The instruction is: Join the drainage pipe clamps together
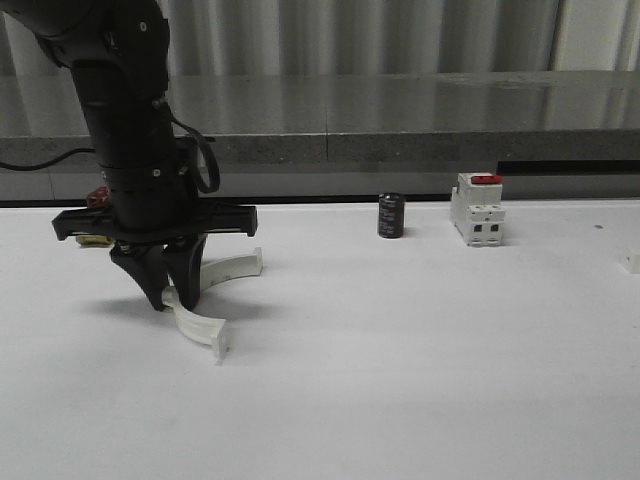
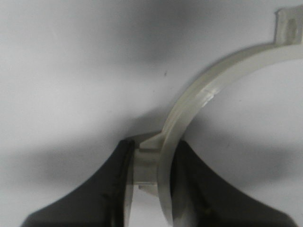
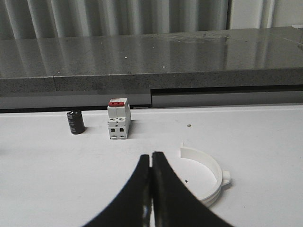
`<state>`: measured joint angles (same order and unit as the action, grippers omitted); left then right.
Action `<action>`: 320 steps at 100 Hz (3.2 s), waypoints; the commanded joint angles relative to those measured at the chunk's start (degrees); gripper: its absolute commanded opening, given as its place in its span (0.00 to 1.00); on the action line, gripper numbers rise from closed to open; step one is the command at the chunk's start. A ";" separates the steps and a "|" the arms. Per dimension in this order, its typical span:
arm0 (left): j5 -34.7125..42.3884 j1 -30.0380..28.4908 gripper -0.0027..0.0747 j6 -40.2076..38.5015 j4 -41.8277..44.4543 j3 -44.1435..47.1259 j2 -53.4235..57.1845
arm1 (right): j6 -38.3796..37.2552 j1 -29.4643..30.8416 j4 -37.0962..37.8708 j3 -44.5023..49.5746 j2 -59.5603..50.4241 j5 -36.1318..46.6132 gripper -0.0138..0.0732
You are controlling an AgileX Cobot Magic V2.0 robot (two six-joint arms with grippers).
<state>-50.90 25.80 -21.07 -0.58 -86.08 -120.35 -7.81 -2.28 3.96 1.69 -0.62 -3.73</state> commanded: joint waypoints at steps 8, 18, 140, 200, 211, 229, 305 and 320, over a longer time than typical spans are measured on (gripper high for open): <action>-0.04 0.61 0.04 -0.88 -0.03 -1.19 2.29 | 0.68 0.17 0.46 -1.15 -0.15 5.03 0.08; -0.36 0.61 0.20 -0.88 -0.03 -1.19 2.29 | 0.68 0.17 0.46 -1.15 -0.15 5.03 0.08; 7.63 -22.17 0.81 18.69 -0.21 21.46 47.02 | 0.68 0.17 0.46 -1.15 -0.15 5.03 0.08; 16.18 -22.97 0.49 18.69 -4.67 54.59 89.05 | 0.68 0.17 0.46 -1.15 -0.15 5.03 0.08; 16.18 -22.97 0.30 18.69 -4.67 56.46 92.63 | 0.68 0.17 0.46 -1.15 -0.15 5.34 0.08; 16.06 -22.97 0.01 18.69 -4.67 57.27 93.48 | 0.68 0.17 0.40 -1.33 -0.15 5.81 0.08; 16.06 -22.97 0.01 18.69 -4.67 57.27 93.48 | 0.68 0.17 -0.61 -43.42 38.34 -35.95 0.08; 16.06 -22.97 0.01 18.69 -4.67 57.27 93.48 | 0.68 0.17 -0.67 -44.66 45.08 -34.14 0.09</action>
<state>-38.69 2.86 -2.51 -4.55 -27.26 -26.67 -7.33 -2.28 3.25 -40.57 41.15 -41.64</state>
